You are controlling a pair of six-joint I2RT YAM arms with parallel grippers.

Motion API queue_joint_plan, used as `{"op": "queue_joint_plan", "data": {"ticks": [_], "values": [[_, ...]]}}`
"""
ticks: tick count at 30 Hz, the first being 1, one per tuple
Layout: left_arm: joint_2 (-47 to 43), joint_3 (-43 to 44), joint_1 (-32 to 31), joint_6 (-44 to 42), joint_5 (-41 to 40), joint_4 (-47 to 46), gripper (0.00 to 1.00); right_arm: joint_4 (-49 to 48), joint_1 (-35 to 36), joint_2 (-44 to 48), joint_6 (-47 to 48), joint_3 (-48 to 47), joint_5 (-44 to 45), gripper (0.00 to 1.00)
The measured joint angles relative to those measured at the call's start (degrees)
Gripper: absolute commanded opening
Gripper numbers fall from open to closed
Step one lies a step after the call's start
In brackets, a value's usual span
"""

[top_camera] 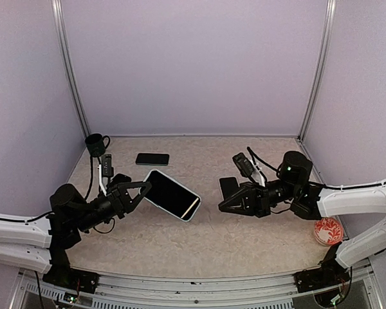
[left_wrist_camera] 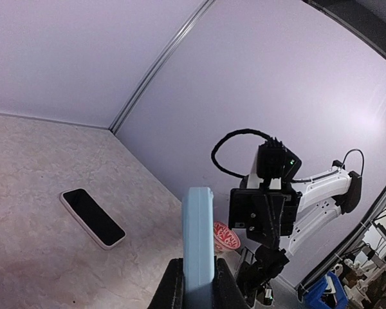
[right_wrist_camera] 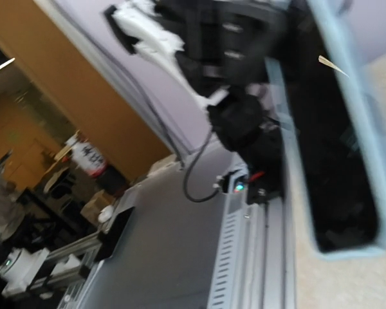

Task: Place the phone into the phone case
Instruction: Pass from the left arm to the right

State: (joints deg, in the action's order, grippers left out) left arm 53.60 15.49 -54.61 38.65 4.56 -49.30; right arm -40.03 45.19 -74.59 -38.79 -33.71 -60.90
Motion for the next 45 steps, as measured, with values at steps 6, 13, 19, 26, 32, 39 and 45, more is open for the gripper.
{"op": "queue_joint_plan", "data": {"ticks": [6,13,19,26,32,39,45], "values": [[0.0,-0.7,0.2,-0.1,-1.0,1.8,0.0,0.3,0.0,1.1,0.5,0.0,-1.7,0.27],[-0.2,-1.8,0.1,0.6,-2.9,0.4,0.0,9.8,0.0,-0.6,4.6,-2.1,8.0,0.54],[0.4,-4.4,-1.7,2.4,-9.2,-2.7,0.0,8.7,0.3,-3.9,0.5,-1.4,16.7,0.57],[4.6,-4.1,-2.0,3.3,-11.3,-3.9,0.0,9.5,0.5,-7.0,-0.7,-2.1,20.3,0.58],[8.7,4.7,-0.7,2.0,-2.4,3.2,0.0,23.3,0.5,-7.3,9.7,-11.5,21.4,0.58],[13.2,11.7,0.3,0.4,9.6,8.5,0.0,32.0,0.6,-7.9,20.1,-17.7,18.9,0.57],[17.5,14.6,0.6,-0.4,17.4,12.1,0.0,33.1,1.6,-9.7,23.1,-16.9,12.0,0.36]]}}
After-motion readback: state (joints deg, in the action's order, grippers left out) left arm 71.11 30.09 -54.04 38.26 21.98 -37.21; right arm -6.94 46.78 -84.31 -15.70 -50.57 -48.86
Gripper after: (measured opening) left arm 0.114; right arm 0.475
